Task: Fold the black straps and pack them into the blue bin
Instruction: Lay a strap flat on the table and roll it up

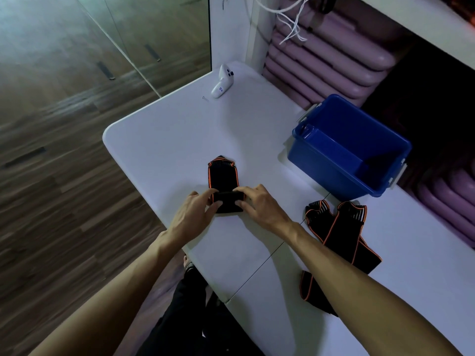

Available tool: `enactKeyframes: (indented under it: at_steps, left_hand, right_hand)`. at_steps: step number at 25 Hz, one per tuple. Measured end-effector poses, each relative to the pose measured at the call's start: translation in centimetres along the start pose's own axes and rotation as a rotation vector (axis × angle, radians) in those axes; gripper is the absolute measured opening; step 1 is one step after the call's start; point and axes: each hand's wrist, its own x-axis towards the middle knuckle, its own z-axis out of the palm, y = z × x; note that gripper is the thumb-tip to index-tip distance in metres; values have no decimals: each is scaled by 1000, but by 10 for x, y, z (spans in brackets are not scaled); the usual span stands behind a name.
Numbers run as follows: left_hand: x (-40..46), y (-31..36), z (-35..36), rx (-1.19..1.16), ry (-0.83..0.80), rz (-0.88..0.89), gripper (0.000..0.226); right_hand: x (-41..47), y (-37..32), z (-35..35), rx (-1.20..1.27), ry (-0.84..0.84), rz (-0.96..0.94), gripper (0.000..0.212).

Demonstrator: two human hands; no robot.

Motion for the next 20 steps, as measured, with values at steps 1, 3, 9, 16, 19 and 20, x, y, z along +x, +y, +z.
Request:
enactKeyframes:
  at_steps: [1,3,9,16,19,20]
  left_hand:
    - [4,2,0,3,20,-69,38]
    - [11,8,-1,84,120,-172,39]
    - [16,6,10,433,380,133,7]
    - [-3,-12,32,597,196,168,60]
    - [1,-10,30,638,155,152,66]
    - [3,-9,28,646,147,164,68]
  right_hand:
    - [3,-2,1,42,13,50,37]
    - [9,-6,6,51,91,92,33]
    - [10,-1,25,-420,298,-45,28]
    - [3,6,37,-601,127,-68,59]
    - [3,10,36,-572,103,-106,59]
    - [4,11,34,-564,102,-123,62]
